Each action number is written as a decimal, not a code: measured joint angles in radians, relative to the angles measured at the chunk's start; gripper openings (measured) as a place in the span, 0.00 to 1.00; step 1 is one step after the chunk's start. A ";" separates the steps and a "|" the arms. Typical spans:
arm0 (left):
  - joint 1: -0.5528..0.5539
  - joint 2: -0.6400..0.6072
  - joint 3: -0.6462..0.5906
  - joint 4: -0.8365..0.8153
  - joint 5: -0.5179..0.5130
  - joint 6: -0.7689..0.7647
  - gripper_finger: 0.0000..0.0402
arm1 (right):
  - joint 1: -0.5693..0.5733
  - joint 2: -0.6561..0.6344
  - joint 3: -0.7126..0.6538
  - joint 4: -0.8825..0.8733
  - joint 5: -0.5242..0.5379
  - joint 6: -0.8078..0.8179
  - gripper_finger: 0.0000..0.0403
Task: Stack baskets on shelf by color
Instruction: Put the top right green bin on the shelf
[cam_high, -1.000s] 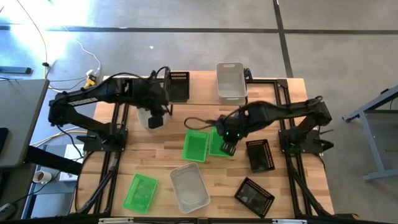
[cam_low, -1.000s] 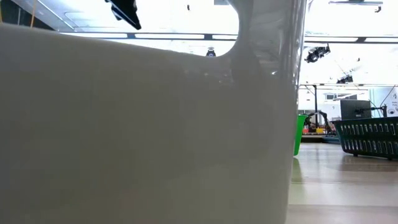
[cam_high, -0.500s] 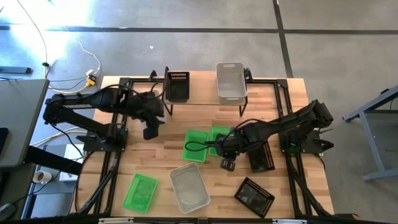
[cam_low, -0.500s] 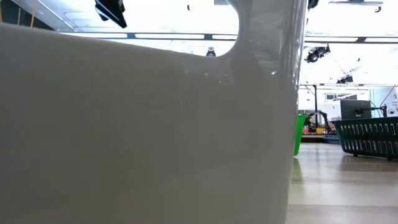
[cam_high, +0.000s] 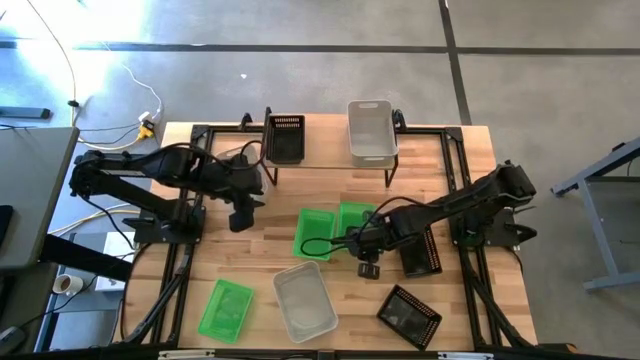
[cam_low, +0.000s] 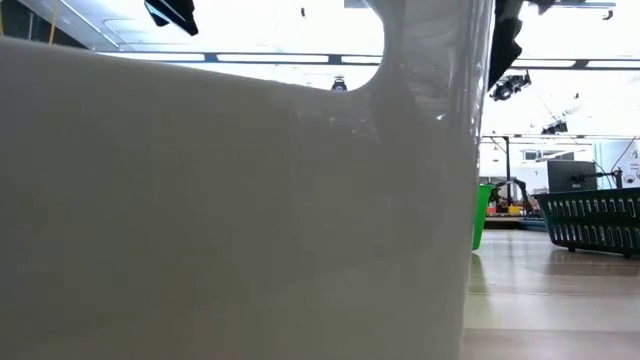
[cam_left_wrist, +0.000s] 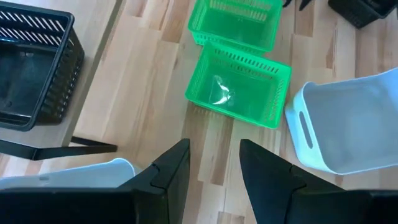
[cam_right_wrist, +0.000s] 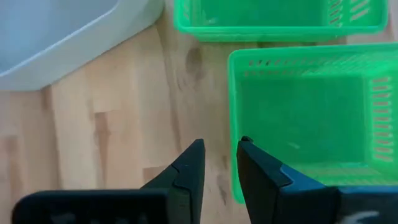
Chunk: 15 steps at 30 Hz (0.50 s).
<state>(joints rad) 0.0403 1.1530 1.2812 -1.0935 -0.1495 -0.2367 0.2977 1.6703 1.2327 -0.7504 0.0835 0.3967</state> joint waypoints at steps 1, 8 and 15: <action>-0.003 0.000 0.000 0.000 -0.008 0.000 0.33 | 0.000 0.000 -0.007 0.009 0.013 -0.009 0.20; -0.005 0.000 0.000 0.000 -0.049 0.000 0.33 | -0.002 0.000 -0.047 0.059 0.016 -0.041 0.20; -0.005 0.000 0.000 0.000 -0.065 -0.007 0.33 | -0.005 0.000 -0.109 0.149 0.011 -0.039 0.20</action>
<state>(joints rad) 0.0357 1.1530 1.2812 -1.0935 -0.2144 -0.2440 0.2928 1.6703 1.1236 -0.6014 0.0944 0.3573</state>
